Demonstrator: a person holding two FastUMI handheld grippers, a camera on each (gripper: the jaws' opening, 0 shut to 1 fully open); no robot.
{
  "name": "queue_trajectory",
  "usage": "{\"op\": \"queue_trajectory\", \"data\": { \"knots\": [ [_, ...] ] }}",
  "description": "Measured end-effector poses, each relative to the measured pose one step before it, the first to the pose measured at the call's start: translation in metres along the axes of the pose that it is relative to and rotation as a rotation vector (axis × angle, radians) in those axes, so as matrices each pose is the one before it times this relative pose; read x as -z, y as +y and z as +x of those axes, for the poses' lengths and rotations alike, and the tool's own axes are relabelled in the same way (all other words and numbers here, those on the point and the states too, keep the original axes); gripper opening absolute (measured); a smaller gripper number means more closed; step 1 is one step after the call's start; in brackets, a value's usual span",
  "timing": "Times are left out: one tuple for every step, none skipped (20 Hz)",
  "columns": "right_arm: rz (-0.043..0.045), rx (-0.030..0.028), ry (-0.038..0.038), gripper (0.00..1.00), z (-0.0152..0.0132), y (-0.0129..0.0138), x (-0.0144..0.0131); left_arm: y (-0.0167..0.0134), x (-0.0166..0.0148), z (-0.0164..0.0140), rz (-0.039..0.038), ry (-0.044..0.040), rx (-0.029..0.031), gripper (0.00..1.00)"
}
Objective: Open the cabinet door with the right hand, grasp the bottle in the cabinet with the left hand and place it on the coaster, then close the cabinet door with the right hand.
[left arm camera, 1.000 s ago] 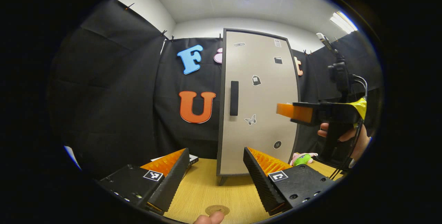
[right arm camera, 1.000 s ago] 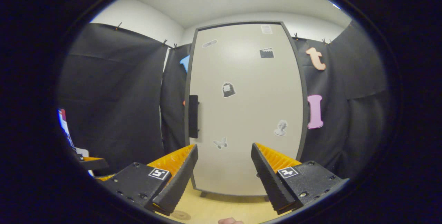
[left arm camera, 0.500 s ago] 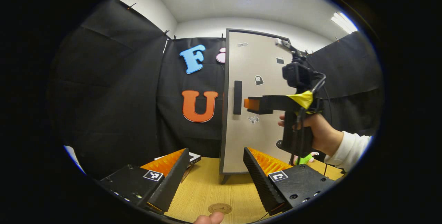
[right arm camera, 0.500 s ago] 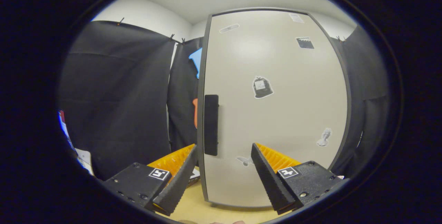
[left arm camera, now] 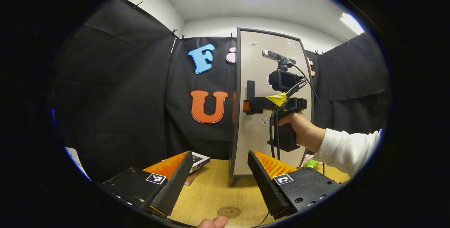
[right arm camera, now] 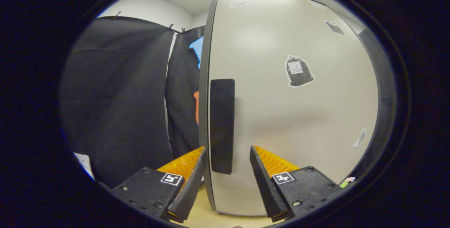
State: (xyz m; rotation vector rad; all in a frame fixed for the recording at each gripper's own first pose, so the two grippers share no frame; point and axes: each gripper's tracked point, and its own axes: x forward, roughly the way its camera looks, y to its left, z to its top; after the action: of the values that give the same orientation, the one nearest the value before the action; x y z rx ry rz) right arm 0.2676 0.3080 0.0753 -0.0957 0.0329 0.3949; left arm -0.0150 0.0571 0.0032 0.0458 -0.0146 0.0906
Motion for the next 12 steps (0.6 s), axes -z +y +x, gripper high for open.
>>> {"op": "queue_trajectory", "data": {
  "knots": [
    [-0.00794, 0.00844, 0.00673, 0.76, 0.00388, -0.00018, 0.00001, 0.00105, -0.00078, -0.00043, 0.00030, 0.00110, -0.00364, 0.95],
    [0.00152, -0.00868, 0.00857, 0.65, 0.00237, 0.00356, 0.00038, 0.00038, -0.00067, -0.00098, 0.00001, -0.00114, -0.00199, 0.95],
    [0.00511, -0.00856, 0.00642, 0.56, 0.00234, 0.00382, 0.00043, 0.00095, -0.00034, 0.00045, 0.00032, -0.00154, -0.00235, 0.95],
    [0.00114, 0.01531, 0.00315, 0.45, -0.00043, -0.00093, 0.00026, 0.00102, 0.00040, -0.00001, -0.00010, -0.00009, -0.00198, 0.95],
    [0.00104, 0.00376, -0.00336, 0.43, 0.00009, -0.00076, 0.00059, 0.00151, -0.00040, -0.00130, -0.00059, -0.00053, -0.00070, 0.95],
    [0.00322, -0.00152, -0.00129, 0.33, 0.00083, 0.00053, -0.00025, 0.00040, -0.00051, -0.00116, -0.00091, -0.00060, -0.00063, 0.95],
    [0.01385, -0.00569, -0.00047, 0.29, -0.00073, 0.00044, -0.00033, 0.00057, -0.00025, -0.00051, -0.00141, -0.00007, -0.00092, 0.95],
    [0.00266, -0.00152, 0.00491, 0.22, 0.00048, 0.00061, -0.00022, 0.00035, 0.00155, 0.00040, -0.00150, 0.00120, 0.00106, 0.95],
    [-0.00608, 0.00180, 0.00603, 0.19, 0.00013, -0.00084, 0.00063, -0.00012, -0.00019, -0.00038, -0.00155, 0.00020, 0.00020, 0.95],
    [-0.00726, 0.00280, 0.00683, 0.18, -0.00132, -0.00023, 0.00001, 0.00045, -0.00099, -0.00157, -0.00054, 0.00001, 0.00103, 0.95],
    [-0.00091, 0.00089, 0.00401, 0.17, -0.00091, 0.00034, 0.00110, 0.00079, -0.00079, -0.00116, 0.00115, -0.00165, 0.00115, 0.95],
    [0.00597, -0.00528, 0.00271, 0.17, -0.00177, 0.00014, -0.00010, 0.00066, 0.00013, -0.00050, 0.00114, -0.00206, 0.00013, 0.95]
  ]
}}
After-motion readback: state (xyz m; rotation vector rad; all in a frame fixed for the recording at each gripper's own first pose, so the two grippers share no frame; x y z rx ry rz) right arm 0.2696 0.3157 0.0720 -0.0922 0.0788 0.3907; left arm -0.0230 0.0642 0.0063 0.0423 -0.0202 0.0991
